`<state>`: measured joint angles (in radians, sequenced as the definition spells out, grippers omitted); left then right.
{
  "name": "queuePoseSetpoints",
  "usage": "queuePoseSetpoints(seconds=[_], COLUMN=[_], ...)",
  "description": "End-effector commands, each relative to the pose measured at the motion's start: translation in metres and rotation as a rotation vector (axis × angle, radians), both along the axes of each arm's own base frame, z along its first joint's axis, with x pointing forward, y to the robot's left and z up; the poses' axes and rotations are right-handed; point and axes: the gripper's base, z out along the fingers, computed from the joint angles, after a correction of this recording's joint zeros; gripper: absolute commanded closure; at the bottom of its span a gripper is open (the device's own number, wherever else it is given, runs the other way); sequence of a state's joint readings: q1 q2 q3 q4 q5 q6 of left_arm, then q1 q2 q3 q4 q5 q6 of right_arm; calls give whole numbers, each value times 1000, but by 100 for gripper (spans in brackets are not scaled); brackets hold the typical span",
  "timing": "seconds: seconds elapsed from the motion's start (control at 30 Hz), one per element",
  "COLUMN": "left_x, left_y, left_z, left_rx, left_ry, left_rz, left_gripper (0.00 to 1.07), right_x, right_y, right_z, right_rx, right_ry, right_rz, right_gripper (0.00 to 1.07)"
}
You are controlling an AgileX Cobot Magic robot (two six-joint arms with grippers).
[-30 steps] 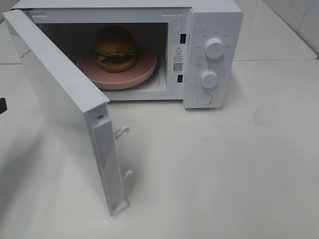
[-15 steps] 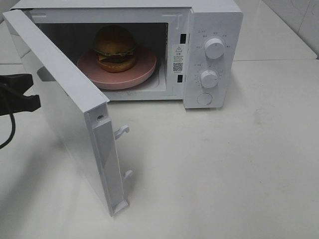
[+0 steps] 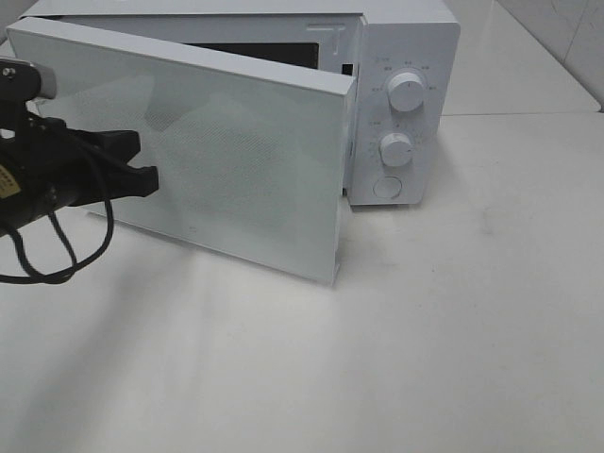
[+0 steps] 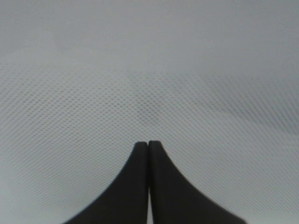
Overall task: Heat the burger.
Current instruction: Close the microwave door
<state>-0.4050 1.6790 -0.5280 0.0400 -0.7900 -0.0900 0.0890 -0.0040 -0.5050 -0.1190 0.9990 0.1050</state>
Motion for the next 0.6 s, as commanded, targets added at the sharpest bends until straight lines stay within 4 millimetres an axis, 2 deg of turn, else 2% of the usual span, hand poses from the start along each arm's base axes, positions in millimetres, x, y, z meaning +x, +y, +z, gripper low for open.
queuePoseSetpoints(seconds=[0.03, 0.33, 0.6], left_x=[5, 19, 33], left_y=[-11, -58, -85], left_z=[2, 10, 10], left_rx=[3, 40, 18], left_ry=[8, 8, 8], left_rz=[-10, -29, 13], left_gripper=[107, 107, 107], right_x=[-4, -4, -4], right_y=[0, 0, 0], right_z=[-2, -2, -2], right_rx=[-7, -7, -7], right_ry=[-25, -25, -25], right_rz=[-3, -3, -3], right_gripper=[31, 31, 31])
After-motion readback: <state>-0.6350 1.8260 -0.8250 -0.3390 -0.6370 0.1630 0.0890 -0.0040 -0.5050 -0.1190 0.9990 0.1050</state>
